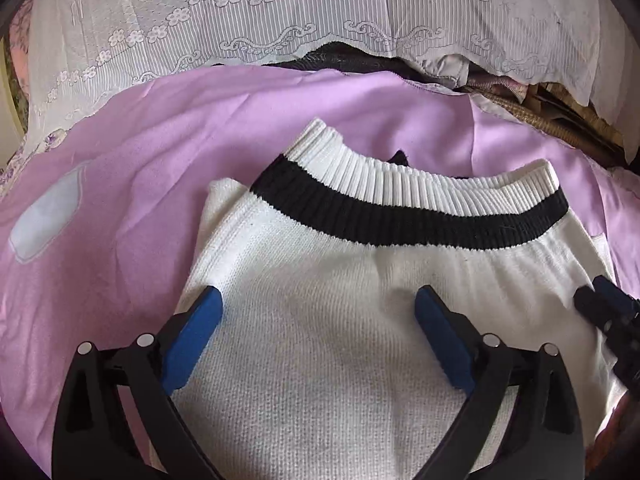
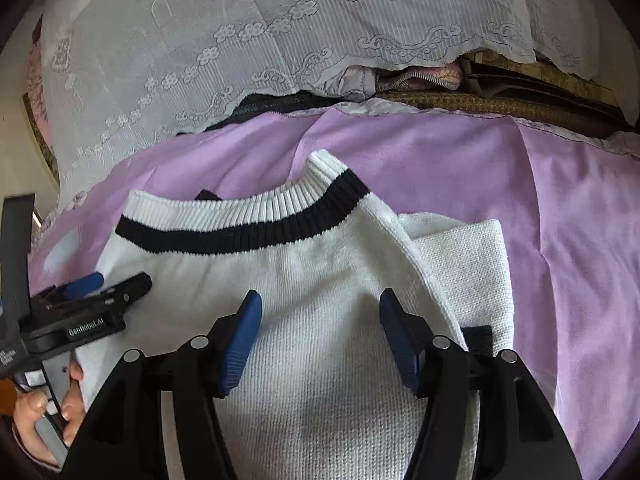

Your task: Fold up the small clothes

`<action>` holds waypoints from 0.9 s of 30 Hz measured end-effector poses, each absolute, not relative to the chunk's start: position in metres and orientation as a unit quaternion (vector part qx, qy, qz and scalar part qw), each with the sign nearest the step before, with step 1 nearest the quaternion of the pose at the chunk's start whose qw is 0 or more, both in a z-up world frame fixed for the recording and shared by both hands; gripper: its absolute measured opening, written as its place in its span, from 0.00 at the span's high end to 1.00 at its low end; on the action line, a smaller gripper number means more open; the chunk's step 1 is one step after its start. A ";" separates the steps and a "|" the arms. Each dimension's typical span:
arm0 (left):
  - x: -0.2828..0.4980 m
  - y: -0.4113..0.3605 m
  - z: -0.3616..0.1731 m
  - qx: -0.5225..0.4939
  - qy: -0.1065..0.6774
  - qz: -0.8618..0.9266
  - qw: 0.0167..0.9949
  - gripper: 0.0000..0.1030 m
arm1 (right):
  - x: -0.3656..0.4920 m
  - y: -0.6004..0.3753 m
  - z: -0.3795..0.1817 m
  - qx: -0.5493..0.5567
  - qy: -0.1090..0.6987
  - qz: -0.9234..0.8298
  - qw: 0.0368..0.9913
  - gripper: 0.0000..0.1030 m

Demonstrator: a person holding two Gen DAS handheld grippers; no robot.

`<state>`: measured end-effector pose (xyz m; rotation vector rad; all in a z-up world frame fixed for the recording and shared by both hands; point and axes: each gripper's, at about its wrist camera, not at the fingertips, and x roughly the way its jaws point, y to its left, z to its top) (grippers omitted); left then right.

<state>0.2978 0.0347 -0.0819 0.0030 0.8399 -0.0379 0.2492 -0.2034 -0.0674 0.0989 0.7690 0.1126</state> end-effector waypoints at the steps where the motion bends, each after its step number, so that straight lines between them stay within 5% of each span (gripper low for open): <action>1: 0.298 0.035 -0.083 0.003 0.407 -0.017 0.913 0.07 | 0.248 -0.200 -0.069 0.033 0.376 0.054 0.925 0.36; 19: 0.272 0.032 -0.079 0.004 0.394 -0.016 0.919 0.06 | 0.214 -0.213 -0.064 0.039 0.342 0.037 0.938 0.31; 27: 0.254 0.032 -0.087 0.012 0.405 -0.013 0.914 0.05 | 0.204 -0.196 -0.071 -0.027 0.363 0.033 0.931 0.17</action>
